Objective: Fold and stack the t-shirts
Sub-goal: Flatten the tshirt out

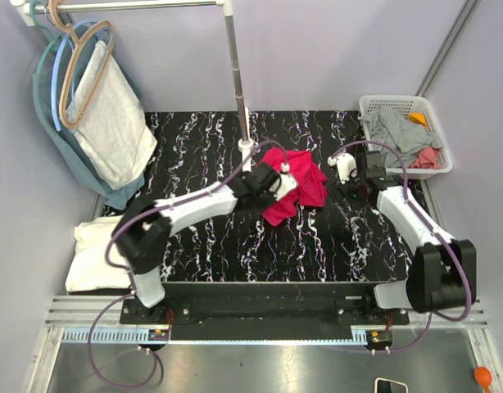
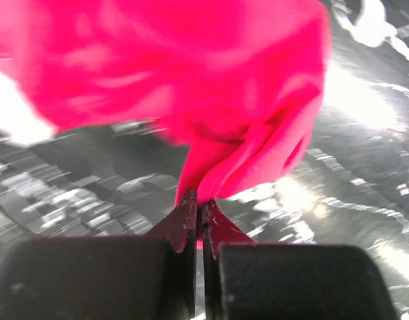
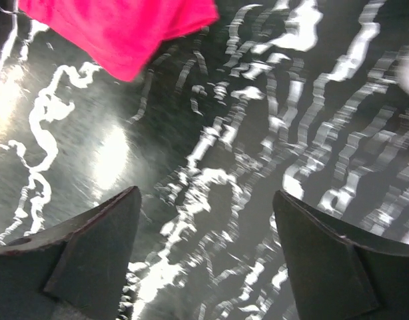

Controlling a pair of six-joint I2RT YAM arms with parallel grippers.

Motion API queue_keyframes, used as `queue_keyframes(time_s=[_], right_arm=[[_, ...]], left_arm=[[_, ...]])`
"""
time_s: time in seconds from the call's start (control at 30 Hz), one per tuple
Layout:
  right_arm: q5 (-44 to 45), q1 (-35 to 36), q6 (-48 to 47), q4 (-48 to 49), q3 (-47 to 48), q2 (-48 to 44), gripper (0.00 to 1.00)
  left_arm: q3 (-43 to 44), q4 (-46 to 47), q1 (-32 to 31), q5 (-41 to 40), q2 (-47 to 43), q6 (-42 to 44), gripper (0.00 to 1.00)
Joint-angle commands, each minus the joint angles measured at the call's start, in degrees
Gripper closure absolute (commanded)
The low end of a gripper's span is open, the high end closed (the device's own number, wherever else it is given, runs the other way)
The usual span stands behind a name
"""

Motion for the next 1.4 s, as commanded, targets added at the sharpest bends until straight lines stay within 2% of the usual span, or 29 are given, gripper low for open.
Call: queue_keyframes(time_s=[0.0, 0.17, 0.5, 1.13, 1.37], right_arm=[[-8.5, -0.2, 4.0, 3.0, 4.1, 5.9, 0.13], [-15.6, -0.1, 7.2, 2.2, 9.1, 14.5, 0.3], [-23.8, -0.1, 10.0, 1.8, 15.7, 23.4, 0.42], [-23.3, -0.1, 8.5, 3.3, 16.7, 29.2, 0.44], [-23.5, -0.1, 8.3, 3.4, 16.7, 30.1, 0.47]], left_arm=[[-0.8, 0.9, 1.5, -4.8, -11.4, 3.3, 1.0], [-3.3, 1.1, 1.8, -6.7, -15.3, 5.2, 1.0], [-5.5, 2.4, 2.3, -8.7, -16.8, 7.1, 1.0], [-7.5, 4.1, 2.7, -9.7, -16.8, 7.7, 1.0], [-8.0, 4.5, 3.1, -9.7, -16.8, 7.8, 1.0]])
